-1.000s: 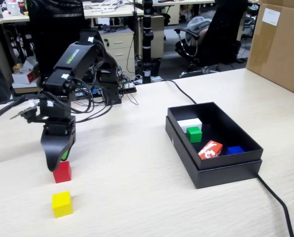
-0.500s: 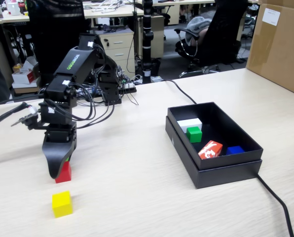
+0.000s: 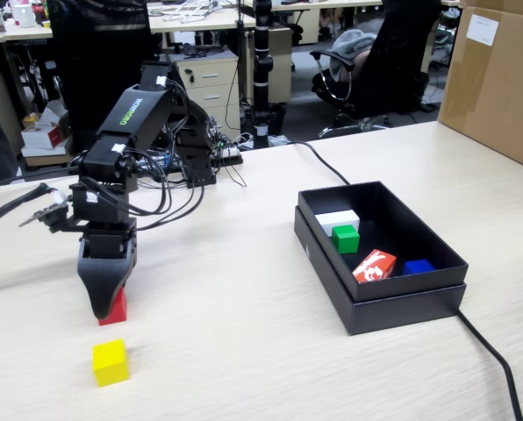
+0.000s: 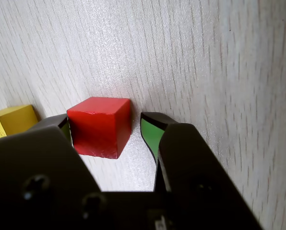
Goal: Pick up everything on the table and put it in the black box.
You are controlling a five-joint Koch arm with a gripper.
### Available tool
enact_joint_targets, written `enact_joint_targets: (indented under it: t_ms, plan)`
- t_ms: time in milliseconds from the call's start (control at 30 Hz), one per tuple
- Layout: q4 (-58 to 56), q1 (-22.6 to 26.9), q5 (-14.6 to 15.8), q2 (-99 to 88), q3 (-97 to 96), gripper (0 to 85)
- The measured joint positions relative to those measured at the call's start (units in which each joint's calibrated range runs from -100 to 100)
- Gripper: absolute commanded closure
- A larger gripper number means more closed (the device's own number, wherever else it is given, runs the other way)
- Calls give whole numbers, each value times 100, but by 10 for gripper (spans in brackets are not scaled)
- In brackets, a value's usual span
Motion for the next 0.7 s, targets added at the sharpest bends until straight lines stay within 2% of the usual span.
enact_joint_targets:
  t_ms: [100, 233, 367, 500, 700]
  plan:
    - [0, 0, -10, 13, 9, 553]
    - [0, 5, -24, 13, 9, 735]
    - [0, -15, -24, 26, 55, 743]
    - [0, -20, -24, -13, 46, 825]
    - [-77, -5, -10, -634, -319, 823]
